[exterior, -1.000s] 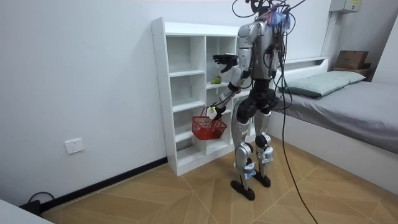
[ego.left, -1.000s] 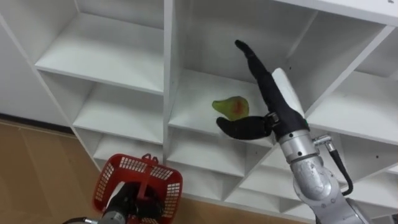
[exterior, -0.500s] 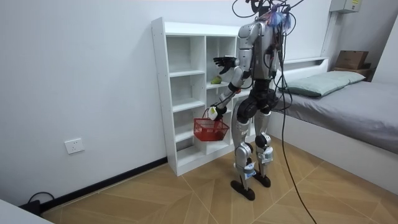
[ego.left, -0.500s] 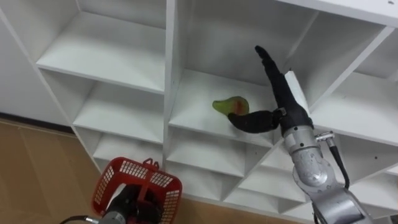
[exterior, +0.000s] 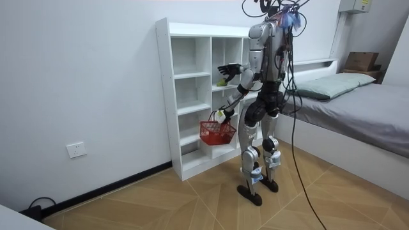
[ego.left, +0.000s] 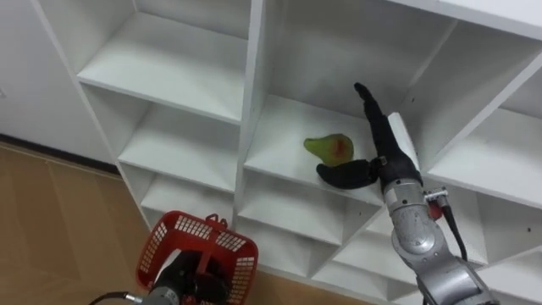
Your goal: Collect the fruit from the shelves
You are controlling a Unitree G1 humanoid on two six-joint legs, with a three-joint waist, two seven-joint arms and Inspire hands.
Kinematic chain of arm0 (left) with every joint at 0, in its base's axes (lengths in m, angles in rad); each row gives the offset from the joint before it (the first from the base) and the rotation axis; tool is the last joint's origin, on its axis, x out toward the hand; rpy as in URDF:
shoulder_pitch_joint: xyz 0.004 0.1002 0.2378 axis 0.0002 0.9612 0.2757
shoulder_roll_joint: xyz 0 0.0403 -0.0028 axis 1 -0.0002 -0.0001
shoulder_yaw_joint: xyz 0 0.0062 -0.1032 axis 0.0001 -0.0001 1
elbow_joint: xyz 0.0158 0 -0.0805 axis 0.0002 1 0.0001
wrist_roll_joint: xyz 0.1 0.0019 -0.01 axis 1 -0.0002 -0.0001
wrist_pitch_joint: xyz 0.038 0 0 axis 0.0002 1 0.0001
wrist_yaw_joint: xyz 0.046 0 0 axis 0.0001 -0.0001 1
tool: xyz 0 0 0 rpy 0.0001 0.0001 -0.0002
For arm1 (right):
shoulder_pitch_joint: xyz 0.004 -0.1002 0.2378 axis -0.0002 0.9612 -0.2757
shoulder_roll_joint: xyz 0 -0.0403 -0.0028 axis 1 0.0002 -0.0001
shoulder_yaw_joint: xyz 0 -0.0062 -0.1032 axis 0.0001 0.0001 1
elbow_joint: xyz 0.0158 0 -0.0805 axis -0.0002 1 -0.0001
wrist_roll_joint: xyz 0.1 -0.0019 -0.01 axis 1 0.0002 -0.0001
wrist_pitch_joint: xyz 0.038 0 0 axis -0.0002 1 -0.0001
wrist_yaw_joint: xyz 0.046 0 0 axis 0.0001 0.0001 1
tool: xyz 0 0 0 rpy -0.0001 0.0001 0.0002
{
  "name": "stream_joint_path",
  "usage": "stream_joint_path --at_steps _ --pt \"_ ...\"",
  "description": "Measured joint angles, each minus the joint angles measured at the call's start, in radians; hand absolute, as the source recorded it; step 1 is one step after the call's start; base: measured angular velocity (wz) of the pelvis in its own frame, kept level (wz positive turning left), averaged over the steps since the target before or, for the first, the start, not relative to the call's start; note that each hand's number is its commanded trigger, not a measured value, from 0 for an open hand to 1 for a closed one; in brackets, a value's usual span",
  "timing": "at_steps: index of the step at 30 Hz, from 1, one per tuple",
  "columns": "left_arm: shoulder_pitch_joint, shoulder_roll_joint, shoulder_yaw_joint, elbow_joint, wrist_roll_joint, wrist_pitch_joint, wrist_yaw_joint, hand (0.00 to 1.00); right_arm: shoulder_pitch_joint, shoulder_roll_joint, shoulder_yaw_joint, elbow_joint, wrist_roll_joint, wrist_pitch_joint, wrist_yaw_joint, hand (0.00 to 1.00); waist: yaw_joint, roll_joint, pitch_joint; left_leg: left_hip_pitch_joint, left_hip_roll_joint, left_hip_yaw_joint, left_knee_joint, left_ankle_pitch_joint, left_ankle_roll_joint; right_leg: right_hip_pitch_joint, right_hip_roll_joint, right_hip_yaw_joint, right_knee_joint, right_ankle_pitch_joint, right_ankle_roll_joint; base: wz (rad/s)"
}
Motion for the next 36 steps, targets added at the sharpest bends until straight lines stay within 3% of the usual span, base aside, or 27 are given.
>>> stream_joint_path --at_steps 5,11,30,36 --pt "0.0 -0.006 0.0 -0.026 0.011 0.015 0.002 1.0 0.0 0.001 0.0 0.013 0.001 0.008 0.0 0.0 0.018 0.007 -0.0021 0.003 0.0 -0.001 -0.001 0.0 0.0 0.004 0.0 0.0 -0.001 0.0 0.0 0.01" --pt "0.008 -0.013 0.0 -0.044 0.021 0.019 0.003 1.0 -0.001 0.008 0.0 0.042 0.006 0.009 0.003 0.0 0.023 0.021 0.0011 0.011 0.0 -0.002 -0.006 0.0 0.0 0.018 -0.002 -0.003 -0.001 0.0 0.0 0.0" --pt "0.017 -0.022 -0.002 -0.101 0.06 0.035 0.002 1.0 -0.001 0.027 -0.002 0.077 0.03 0.03 0.029 0.0 0.02 0.024 0.0016 0.004 -0.004 -0.001 0.006 0.0 0.0 0.02 -0.006 -0.014 0.0 -0.001 0.001 0.01" --pt "0.018 -0.022 -0.002 -0.107 0.059 0.036 0.0 1.0 -0.001 0.027 -0.002 0.106 0.03 0.059 0.036 0.0 0.021 0.025 0.0019 0.004 -0.004 -0.001 0.005 0.0 0.0 0.02 -0.006 -0.012 0.0 -0.001 0.001 0.0"
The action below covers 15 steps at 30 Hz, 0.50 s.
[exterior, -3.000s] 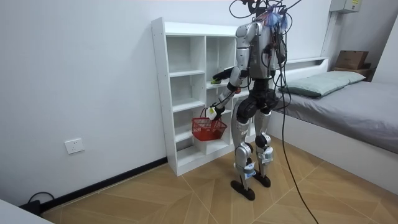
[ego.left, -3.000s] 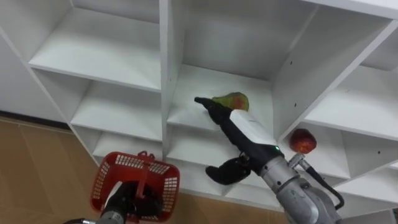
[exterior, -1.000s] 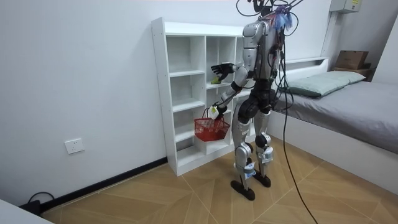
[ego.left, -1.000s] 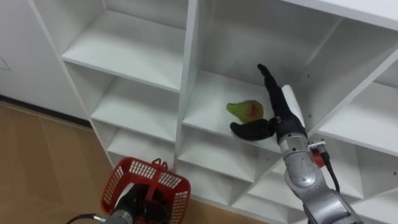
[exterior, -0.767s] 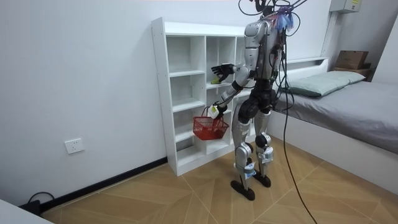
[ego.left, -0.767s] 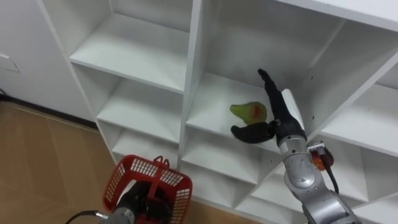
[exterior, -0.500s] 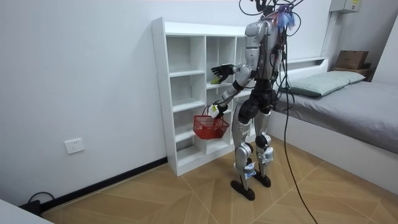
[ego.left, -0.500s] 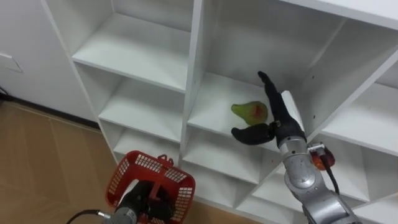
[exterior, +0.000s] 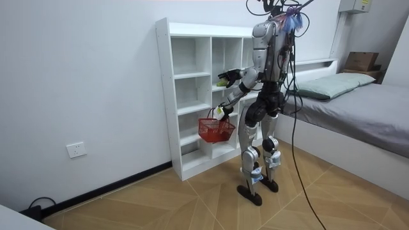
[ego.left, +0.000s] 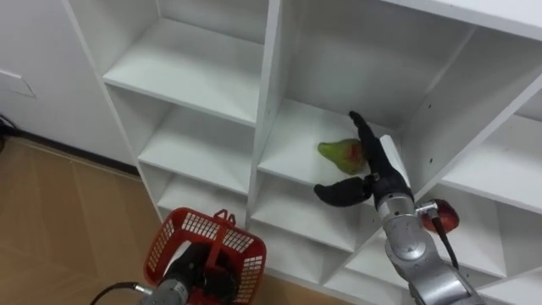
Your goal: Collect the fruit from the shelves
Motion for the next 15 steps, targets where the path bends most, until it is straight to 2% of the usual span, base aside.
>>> stream_joint_path --at_steps 7,11,15 --pt "0.013 0.001 0.001 -0.01 0.0 0.0 -0.021 1.0 0.0 0.0 0.0 0.014 0.002 0.013 0.012 0.0 0.001 0.0 -0.0003 0.001 0.0 0.0 0.0 0.0 0.0 0.0 0.0 -0.001 -0.001 0.0 0.0 0.0" --pt "0.054 0.003 0.002 -0.06 0.0 0.0 -0.025 1.0 0.0 0.0 -0.003 0.014 0.003 0.013 0.01 0.0 0.001 -0.001 -0.0007 0.001 0.0 0.0 0.002 0.0 0.0 -0.004 0.0 -0.002 -0.001 0.0 0.0 0.0" --pt "0.063 0.007 0.002 -0.068 -0.001 0.0 -0.027 1.0 0.0 0.0 -0.004 0.014 0.004 0.013 0.01 0.0 0.0 -0.001 -0.0009 0.002 0.0 0.0 0.002 0.0 0.0 -0.002 -0.001 -0.01 0.0 0.0 0.0 0.0"
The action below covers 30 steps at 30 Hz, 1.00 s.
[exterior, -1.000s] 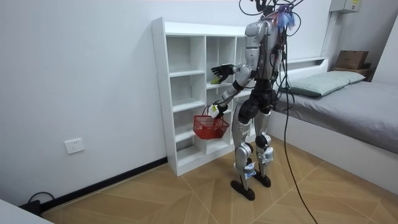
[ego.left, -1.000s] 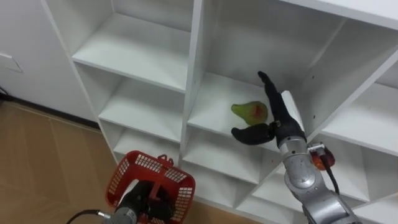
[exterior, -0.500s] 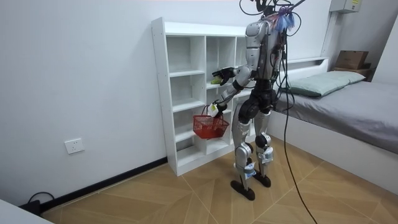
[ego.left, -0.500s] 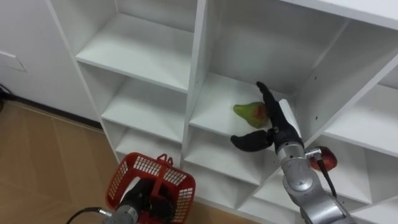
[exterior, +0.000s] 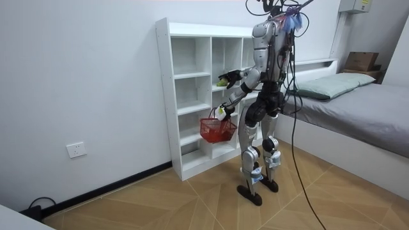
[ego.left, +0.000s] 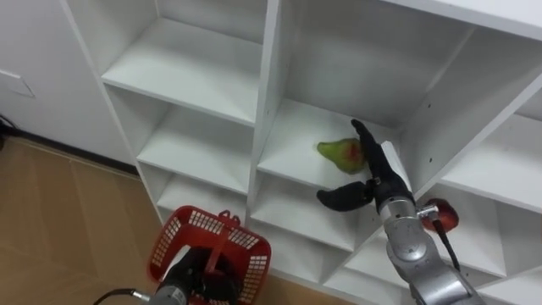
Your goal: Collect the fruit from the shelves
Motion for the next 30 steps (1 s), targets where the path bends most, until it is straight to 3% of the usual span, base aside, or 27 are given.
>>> stream_joint_path --at_steps 11,22,30 --pt "0.019 0.012 0.0 0.008 -0.01 0.0 -0.01 1.0 0.0 0.0 0.001 0.05 0.011 -0.003 -0.002 0.0 0.001 -0.001 0.0003 0.015 0.0 -0.002 -0.005 0.0 0.0 0.018 -0.001 -0.004 0.0 -0.001 0.001 0.0" --pt "0.024 0.019 0.001 0.065 -0.01 0.0 -0.017 1.0 -0.005 0.004 -0.006 0.072 0.088 -0.031 -0.012 0.0 -0.004 -0.003 0.0003 0.005 -0.003 -0.015 0.01 0.0 0.0 0.019 -0.003 -0.008 -0.002 -0.001 0.001 0.02" --pt "0.025 0.019 -0.002 0.088 -0.009 0.0 -0.017 1.0 -0.045 0.021 -0.032 0.124 0.092 -0.039 -0.012 0.0 -0.014 0.012 0.0078 -0.005 -0.01 -0.027 0.017 -0.001 0.002 0.019 -0.009 -0.009 -0.002 -0.002 0.004 0.03"
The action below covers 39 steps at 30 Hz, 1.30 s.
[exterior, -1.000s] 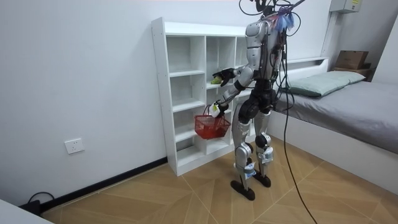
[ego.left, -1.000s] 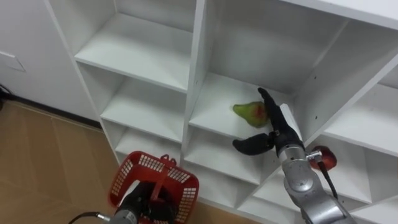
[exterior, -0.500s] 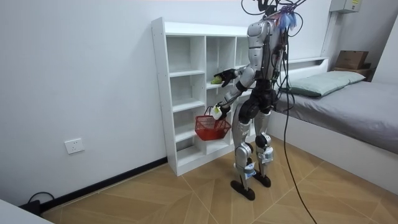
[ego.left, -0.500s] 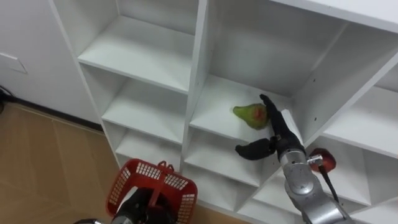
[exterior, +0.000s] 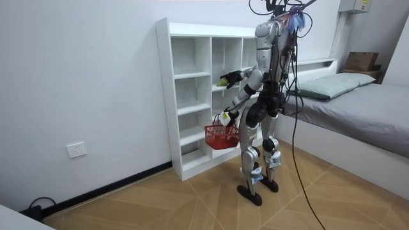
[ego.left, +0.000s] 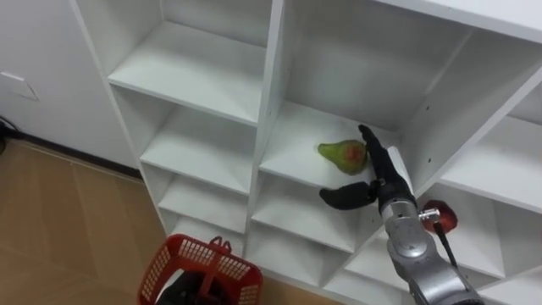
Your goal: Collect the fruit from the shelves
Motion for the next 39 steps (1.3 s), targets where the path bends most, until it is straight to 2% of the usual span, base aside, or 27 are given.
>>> stream_joint_path --at_steps 6,9,22,23,24,25,26,27,28,36,39 --pt "0.0 -0.005 -0.008 0.0 0.0 0.003 0.0 1.0 -0.019 0.009 -0.002 0.041 0.03 -0.019 0.001 0.0 -0.011 0.015 -0.0089 0.008 -0.002 0.0 -0.004 0.001 0.002 0.007 -0.001 -0.001 0.0 -0.001 0.002 0.0" --pt "0.0 -0.007 -0.01 0.0 0.0 0.004 0.0 1.0 -0.034 0.026 -0.002 0.075 0.03 -0.03 0.002 0.0 -0.016 0.016 -0.0094 0.017 -0.002 0.0 -0.007 0.001 0.002 0.015 -0.001 -0.003 0.0 -0.002 0.003 0.0" --pt "0.005 -0.028 -0.02 0.0 0.001 -0.001 0.005 1.0 -0.034 0.028 -0.004 0.093 0.031 -0.033 0.0 0.0 -0.014 0.016 -0.0099 0.037 -0.002 0.007 -0.009 0.001 0.002 0.032 -0.006 -0.014 0.0 -0.003 0.004 0.0" --pt "0.006 -0.029 -0.02 0.0 0.001 -0.001 0.005 1.0 -0.034 0.028 -0.005 0.094 0.031 -0.036 -0.002 0.03 -0.014 0.017 -0.0095 0.037 -0.002 0.007 -0.009 0.001 0.002 0.032 -0.006 -0.014 0.0 -0.003 0.004 0.0" --pt "0.007 -0.029 -0.02 0.001 0.001 -0.001 0.005 1.0 -0.034 0.029 -0.005 0.095 0.031 -0.036 -0.004 0.25 -0.013 0.018 -0.0093 0.037 -0.002 0.007 -0.009 0.001 0.002 0.032 -0.006 -0.015 0.0 -0.003 0.004 0.0" --pt "0.007 -0.029 -0.02 0.001 0.001 -0.001 0.005 1.0 -0.034 0.029 -0.004 0.095 0.031 -0.036 -0.006 0.55 -0.013 0.018 -0.0092 0.037 -0.002 0.006 -0.009 0.001 0.002 0.033 -0.006 -0.015 0.0 -0.003 0.004 0.0" --pt "0.008 -0.029 -0.02 0.001 0.001 -0.001 0.005 1.0 -0.034 0.029 -0.004 0.096 0.031 -0.037 -0.009 0.72 -0.013 0.018 -0.0092 0.037 -0.003 0.006 -0.009 0.001 0.002 0.033 -0.006 -0.016 0.0 -0.003 0.004 0.0" --pt "0.008 -0.028 -0.02 0.001 0.001 -0.001 0.005 1.0 -0.034 0.03 -0.004 0.097 0.031 -0.037 -0.012 0.94 -0.013 0.018 -0.0091 0.036 -0.003 0.005 -0.009 0.001 0.002 0.033 -0.006 -0.017 -0.001 -0.003 0.004 0.0" --pt "0.008 -0.028 -0.02 0.001 0.001 -0.001 0.005 1.0 -0.034 0.03 -0.005 0.097 0.031 -0.037 -0.015 1.0 -0.013 0.018 -0.0091 0.036 -0.003 0.005 -0.009 0.001 0.002 0.033 -0.006 -0.017 -0.001 -0.003 0.004 0.0" --pt "0.008 -0.028 -0.02 0.001 0.001 -0.002 0.004 1.0 -0.034 0.032 -0.042 0.097 0.029 -0.062 -0.051 1.0 -0.012 0.022 -0.0093 0.036 -0.003 0.0 -0.009 0.001 0.002 0.033 -0.006 -0.018 -0.001 -0.003 0.005 0.0" --pt "0.008 -0.028 -0.021 0.001 -0.002 -0.003 0.005 1.0 -0.034 0.032 -0.041 0.116 0.044 -0.082 -0.057 1.0 -0.012 0.024 -0.0091 0.036 -0.003 0.002 -0.01 0.001 0.002 0.036 -0.006 -0.018 0.0 -0.003 0.005 0.02"
